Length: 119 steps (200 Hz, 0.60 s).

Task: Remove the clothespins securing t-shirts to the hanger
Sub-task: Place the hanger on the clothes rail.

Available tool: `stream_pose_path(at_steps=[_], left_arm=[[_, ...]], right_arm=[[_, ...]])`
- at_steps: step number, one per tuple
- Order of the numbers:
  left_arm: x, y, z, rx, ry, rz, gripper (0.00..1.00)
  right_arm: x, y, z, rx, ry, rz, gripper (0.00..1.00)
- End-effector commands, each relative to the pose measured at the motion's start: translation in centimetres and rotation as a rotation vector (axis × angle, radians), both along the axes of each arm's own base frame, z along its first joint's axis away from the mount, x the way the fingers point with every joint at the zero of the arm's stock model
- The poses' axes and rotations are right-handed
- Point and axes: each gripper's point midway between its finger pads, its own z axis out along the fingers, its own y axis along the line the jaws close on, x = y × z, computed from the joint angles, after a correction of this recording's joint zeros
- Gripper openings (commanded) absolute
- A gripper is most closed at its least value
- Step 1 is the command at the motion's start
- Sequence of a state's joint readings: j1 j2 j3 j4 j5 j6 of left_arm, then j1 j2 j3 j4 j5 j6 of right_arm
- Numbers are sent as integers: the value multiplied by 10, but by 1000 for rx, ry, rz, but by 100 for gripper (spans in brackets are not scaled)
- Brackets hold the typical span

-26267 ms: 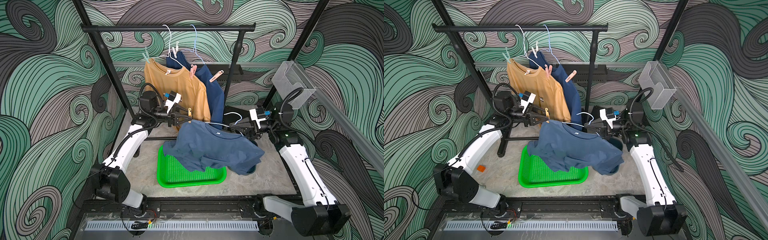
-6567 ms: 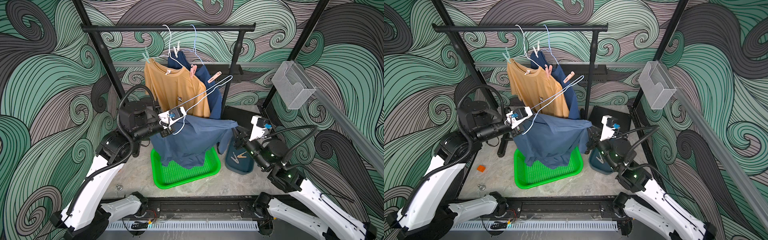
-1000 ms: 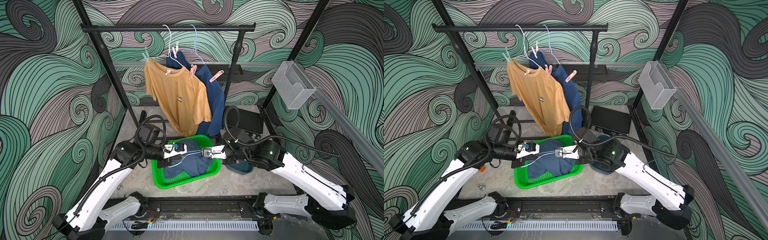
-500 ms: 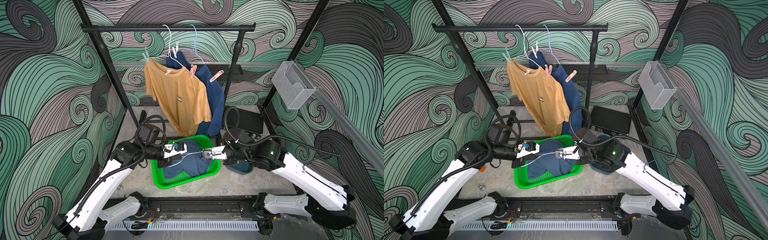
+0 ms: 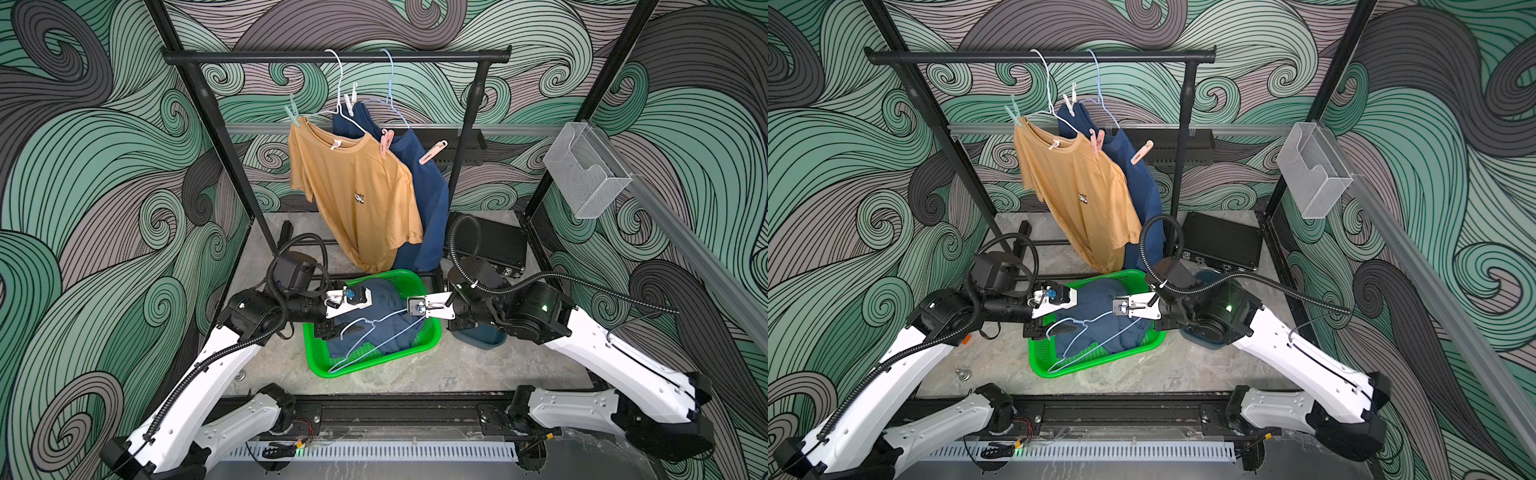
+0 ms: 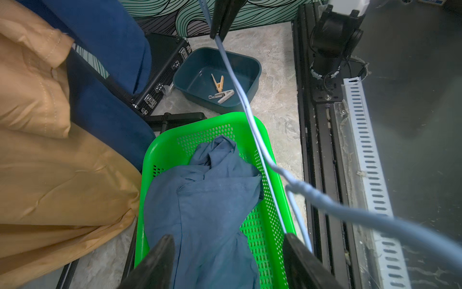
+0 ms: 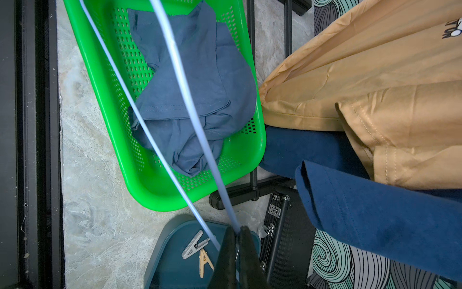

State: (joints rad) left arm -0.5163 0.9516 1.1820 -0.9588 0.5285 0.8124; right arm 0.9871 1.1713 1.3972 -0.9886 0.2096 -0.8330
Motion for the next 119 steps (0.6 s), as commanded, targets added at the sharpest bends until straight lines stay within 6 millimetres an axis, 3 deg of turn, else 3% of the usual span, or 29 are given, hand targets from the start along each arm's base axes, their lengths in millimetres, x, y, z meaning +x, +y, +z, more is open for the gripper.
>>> stream_pose_path(at_steps=[1,40,119], left_arm=[[16,12,1,52,-76,77,70],[49,30,5,140,-165,230,71],[100,57,70,16,-392,569,74]], right_arm=[[9,-9,5,27,-31,-85,0],[15,-25,-1,13,-44,-163,0],[22,-74,16,62,-144,-371,0]])
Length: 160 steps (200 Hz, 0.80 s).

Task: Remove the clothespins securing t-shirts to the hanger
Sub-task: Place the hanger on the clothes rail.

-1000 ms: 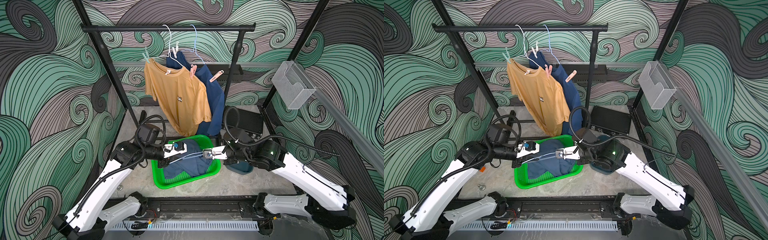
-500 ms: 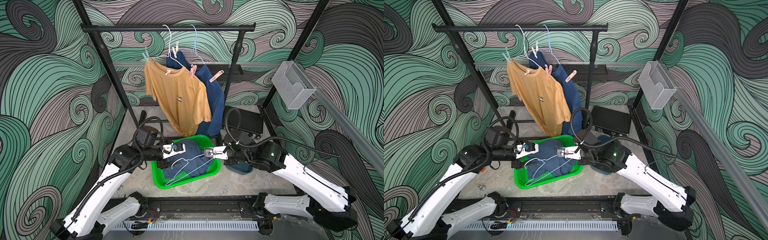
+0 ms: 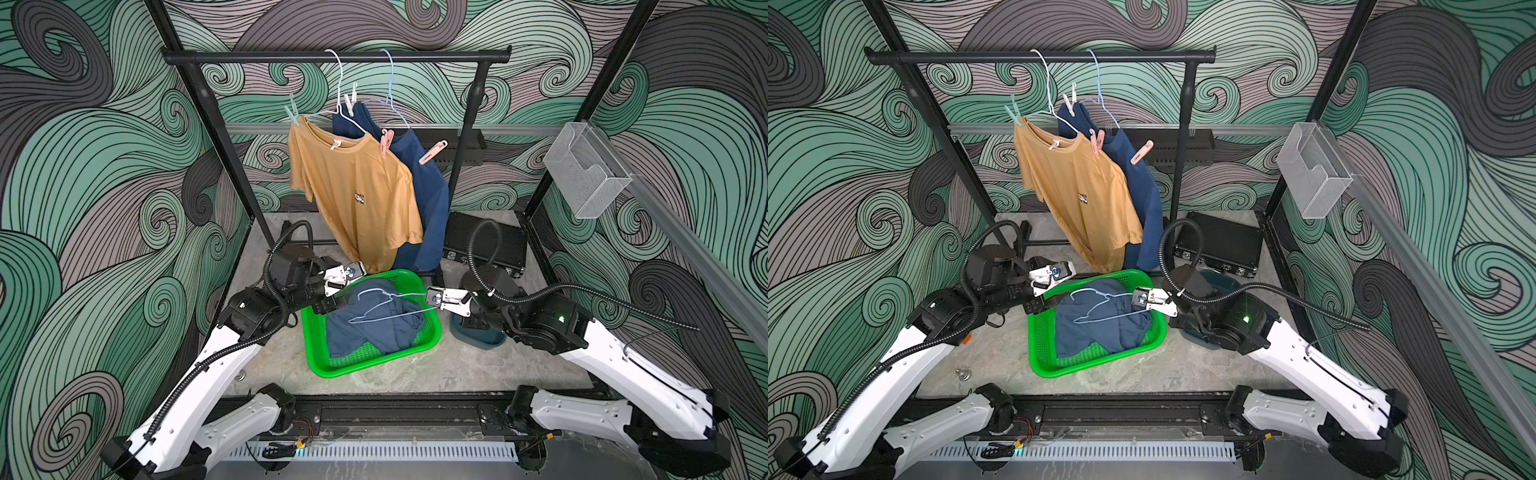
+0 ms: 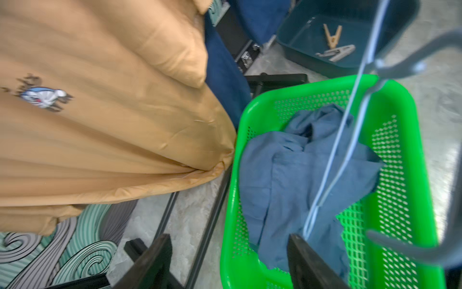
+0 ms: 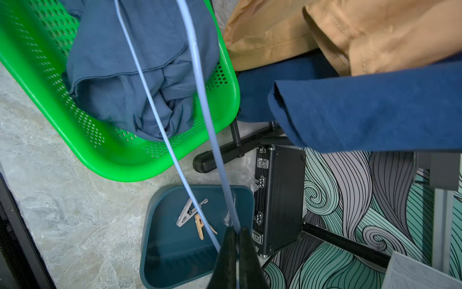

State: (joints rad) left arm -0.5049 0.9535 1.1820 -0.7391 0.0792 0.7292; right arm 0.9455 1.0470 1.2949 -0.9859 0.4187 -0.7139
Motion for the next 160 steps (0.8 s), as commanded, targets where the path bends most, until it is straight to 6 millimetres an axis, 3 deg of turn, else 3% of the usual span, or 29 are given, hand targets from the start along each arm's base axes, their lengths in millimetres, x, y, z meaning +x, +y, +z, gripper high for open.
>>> stream_pose_path(at_steps=[1,50,99,128,160], left_arm=[[19,17,46,-82,-145,147,74],[36,50,65,-100,-243,348,75],[31,67,66,-137,-262,412,77],[27,80,63,-146,-276,462,78],[22,77,56,-181,-250,451,79]], right_arm=[[5,-18,14,58,-51,-104,0],[-4,-26,48,274,-57,-170,0],[-8,-36,96,511,-100,-254,0],[-5,-44,136,687,-170,-309,0],[-3,-52,189,890,-272,-339,0]])
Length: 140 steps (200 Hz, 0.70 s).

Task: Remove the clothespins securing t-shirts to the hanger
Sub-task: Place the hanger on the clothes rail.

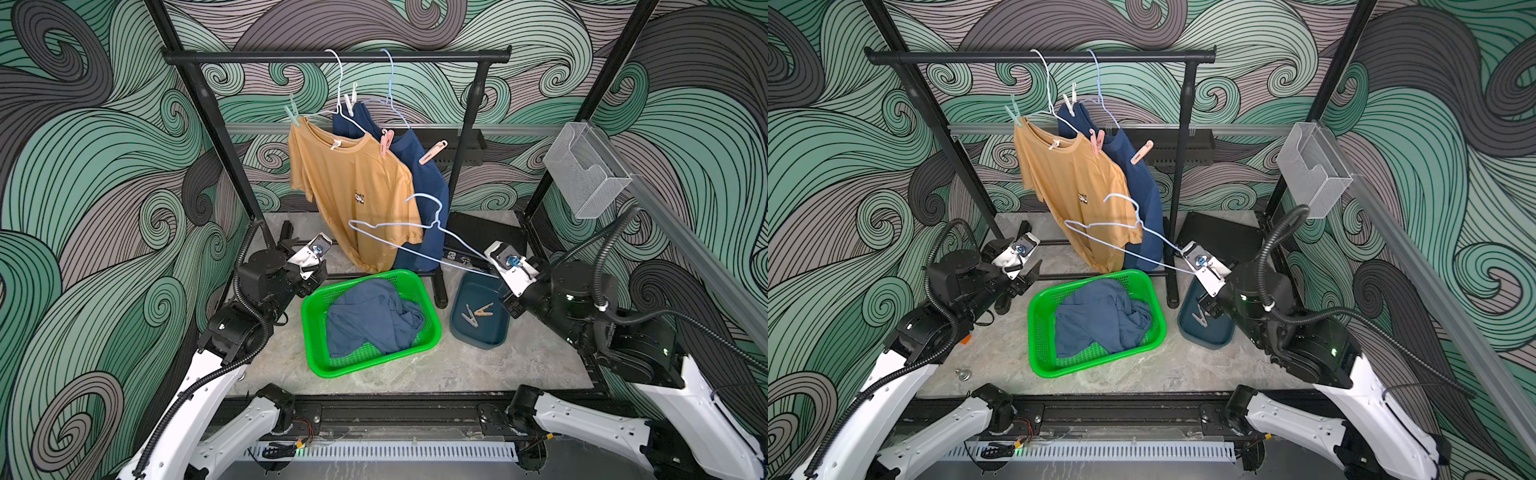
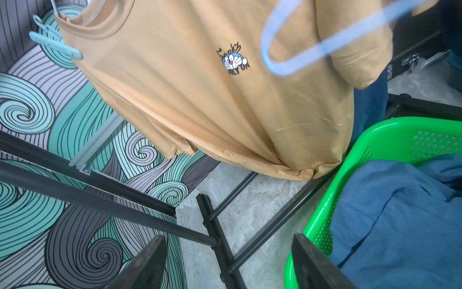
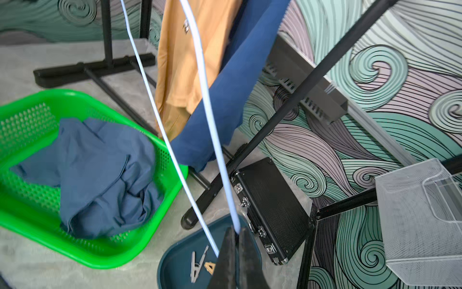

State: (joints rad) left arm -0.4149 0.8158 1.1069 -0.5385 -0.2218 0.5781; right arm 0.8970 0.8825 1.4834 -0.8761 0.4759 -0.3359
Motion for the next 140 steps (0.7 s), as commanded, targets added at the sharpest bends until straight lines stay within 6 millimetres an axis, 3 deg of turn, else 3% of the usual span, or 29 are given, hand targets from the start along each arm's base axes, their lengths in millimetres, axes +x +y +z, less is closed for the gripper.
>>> stream_pose_path(at_steps=[1,38,68,98,140], left_arm=[[-2,2,6,-58,-18,18,79],[-3,-8,1,-88,-11,-34,79],[-4,-13,0,-105,-13,-64,79],[-4,-16,-3,-106,3,-75,79],[-4,-23,-3,-135,11,-103,79]], right_arm=[[4,-8,56,237,-116,-68,0],[6,-20,114,389,-235,-126,0],[10,-35,143,398,-321,-204,0],[17,-49,148,343,-365,-288,0],[40,-73,133,294,-356,-424,0]])
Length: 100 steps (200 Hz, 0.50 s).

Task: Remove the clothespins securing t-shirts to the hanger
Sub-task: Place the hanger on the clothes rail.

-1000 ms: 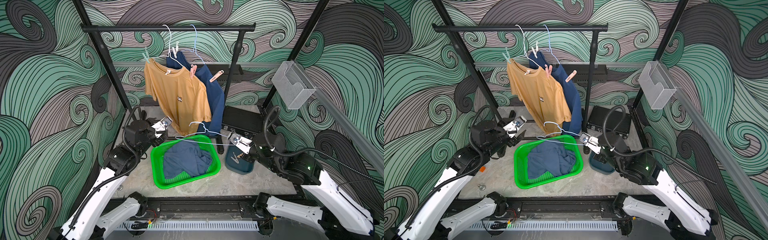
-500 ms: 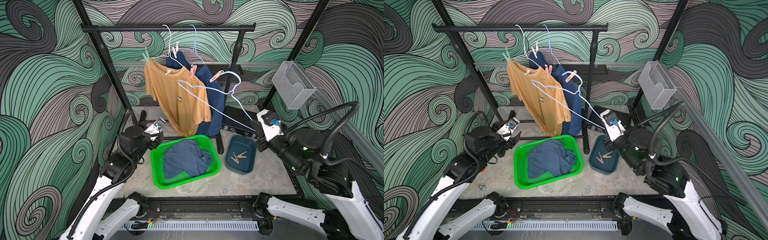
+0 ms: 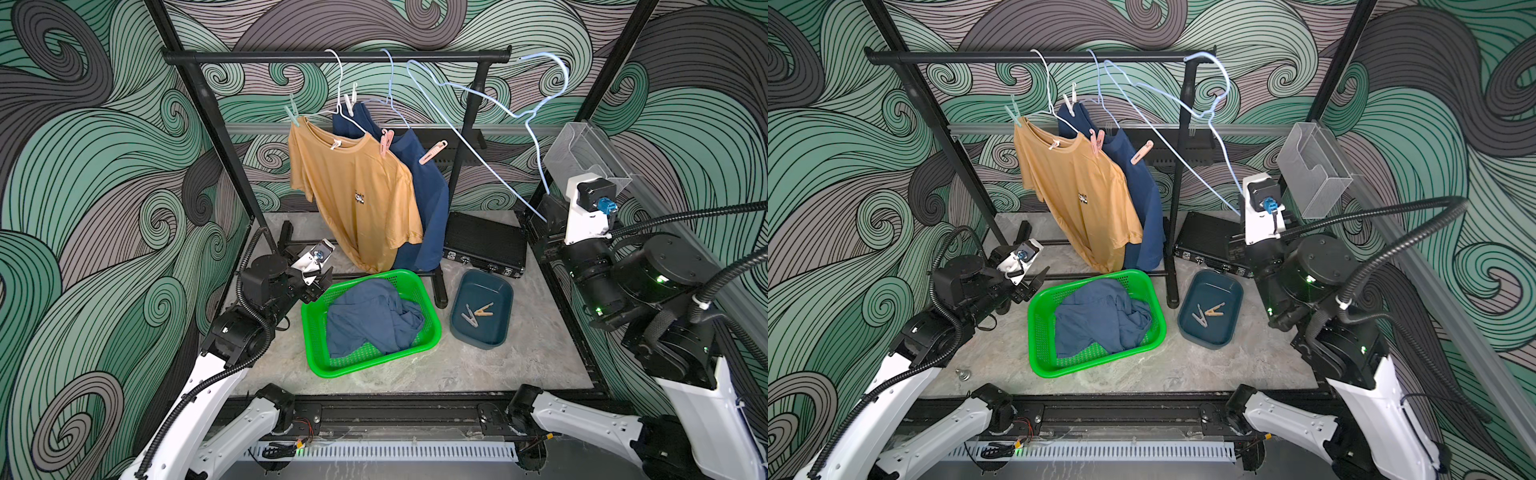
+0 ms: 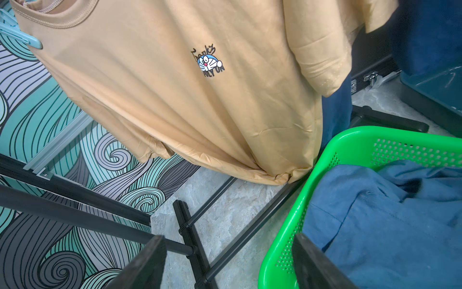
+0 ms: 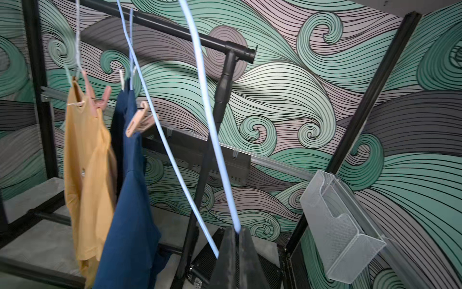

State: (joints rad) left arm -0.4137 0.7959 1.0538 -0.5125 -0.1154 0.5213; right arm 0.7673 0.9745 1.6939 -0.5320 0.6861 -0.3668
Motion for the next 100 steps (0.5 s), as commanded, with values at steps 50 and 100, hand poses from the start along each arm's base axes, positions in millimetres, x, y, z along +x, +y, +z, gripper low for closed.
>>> stream_pose_path(at_steps=[50,100], left_arm=[[-1,-21,4,-108,13,-96,79],[-2,-31,-8,-142,51,-136,79]], right_arm=[[49,-20,-32,45,78,-148,0],[88,9,-37,112,118,-121,0]])
